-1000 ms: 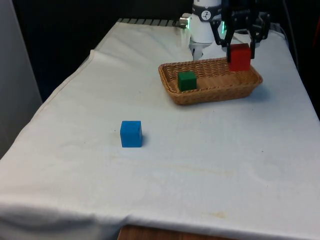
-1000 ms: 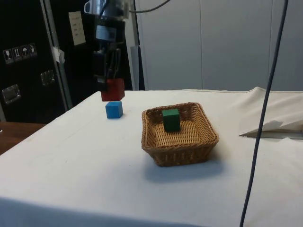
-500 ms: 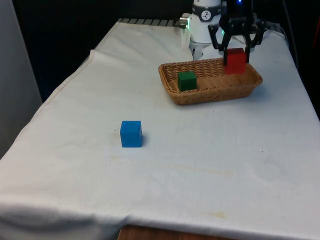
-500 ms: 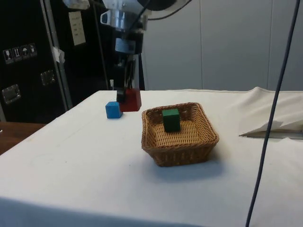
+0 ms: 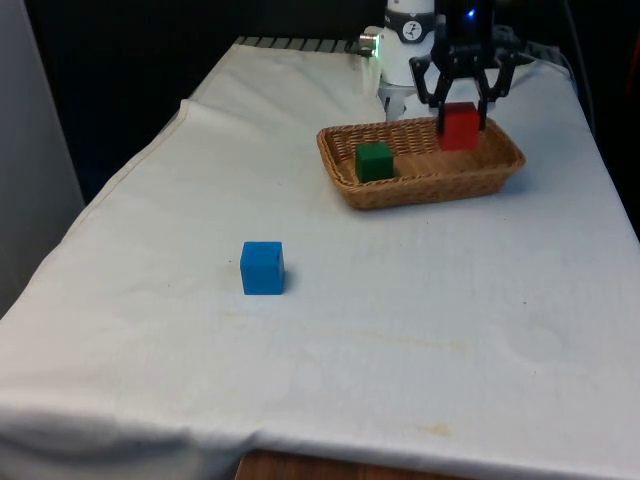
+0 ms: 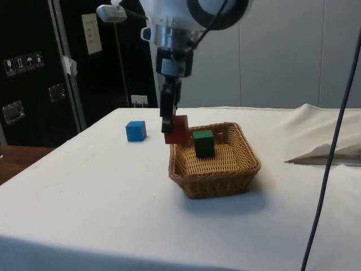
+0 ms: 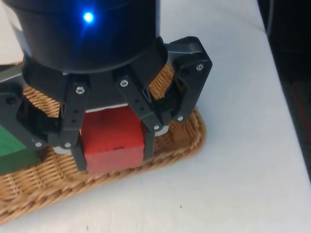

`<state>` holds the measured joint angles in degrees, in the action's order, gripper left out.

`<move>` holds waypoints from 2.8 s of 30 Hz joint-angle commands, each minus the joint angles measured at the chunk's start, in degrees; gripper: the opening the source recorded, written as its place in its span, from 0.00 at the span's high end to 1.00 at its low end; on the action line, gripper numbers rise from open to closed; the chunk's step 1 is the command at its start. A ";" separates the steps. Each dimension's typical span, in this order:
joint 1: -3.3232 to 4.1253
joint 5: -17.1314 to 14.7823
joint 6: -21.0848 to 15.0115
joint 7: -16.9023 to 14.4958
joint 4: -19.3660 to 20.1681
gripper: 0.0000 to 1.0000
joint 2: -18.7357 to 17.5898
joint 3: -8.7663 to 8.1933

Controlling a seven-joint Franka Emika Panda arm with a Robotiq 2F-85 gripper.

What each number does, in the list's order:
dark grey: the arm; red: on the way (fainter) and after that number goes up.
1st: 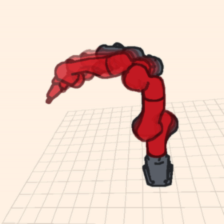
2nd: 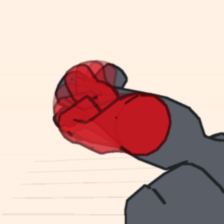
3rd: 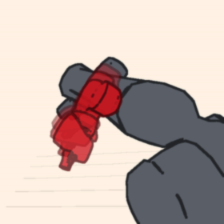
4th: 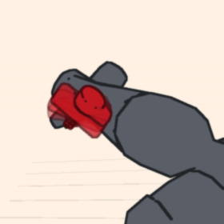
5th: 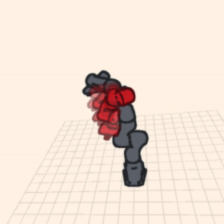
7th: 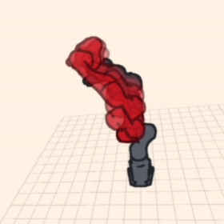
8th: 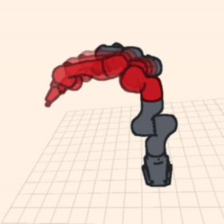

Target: Pick up exactly two blocks and place them into the basket.

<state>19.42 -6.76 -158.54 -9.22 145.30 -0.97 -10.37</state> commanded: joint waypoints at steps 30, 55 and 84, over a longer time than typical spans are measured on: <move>-0.06 0.40 -14.32 -0.17 8.88 0.99 -6.76 1.09; -0.06 1.43 -13.01 0.11 7.91 0.00 -6.25 0.00; -0.40 2.23 2.46 2.12 -3.09 0.00 0.06 -1.95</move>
<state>19.25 -5.90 -156.07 -8.25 142.32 -0.52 -12.15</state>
